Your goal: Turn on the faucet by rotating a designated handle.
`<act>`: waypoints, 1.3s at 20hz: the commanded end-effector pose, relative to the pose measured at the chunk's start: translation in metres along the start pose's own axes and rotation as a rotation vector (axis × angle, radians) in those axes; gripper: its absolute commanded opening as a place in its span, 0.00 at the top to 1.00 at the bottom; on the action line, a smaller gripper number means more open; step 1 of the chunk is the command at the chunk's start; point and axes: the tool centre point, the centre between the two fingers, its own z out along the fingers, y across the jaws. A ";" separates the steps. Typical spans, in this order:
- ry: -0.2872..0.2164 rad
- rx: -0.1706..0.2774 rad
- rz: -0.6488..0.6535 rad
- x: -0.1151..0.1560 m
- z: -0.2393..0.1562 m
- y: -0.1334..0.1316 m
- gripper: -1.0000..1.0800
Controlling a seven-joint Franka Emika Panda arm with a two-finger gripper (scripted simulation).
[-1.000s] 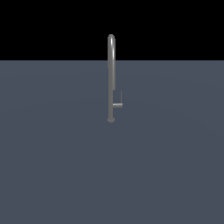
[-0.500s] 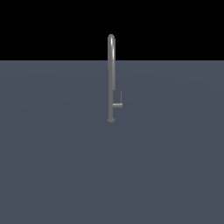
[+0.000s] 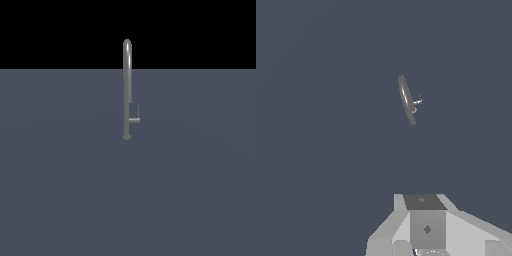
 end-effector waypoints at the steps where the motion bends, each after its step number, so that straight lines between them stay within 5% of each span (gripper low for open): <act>1: 0.034 0.066 0.025 0.005 -0.021 0.004 1.00; 13: 0.091 0.410 0.190 0.041 -0.090 0.059 1.00; 26: -0.043 0.760 0.444 0.115 -0.078 0.151 1.00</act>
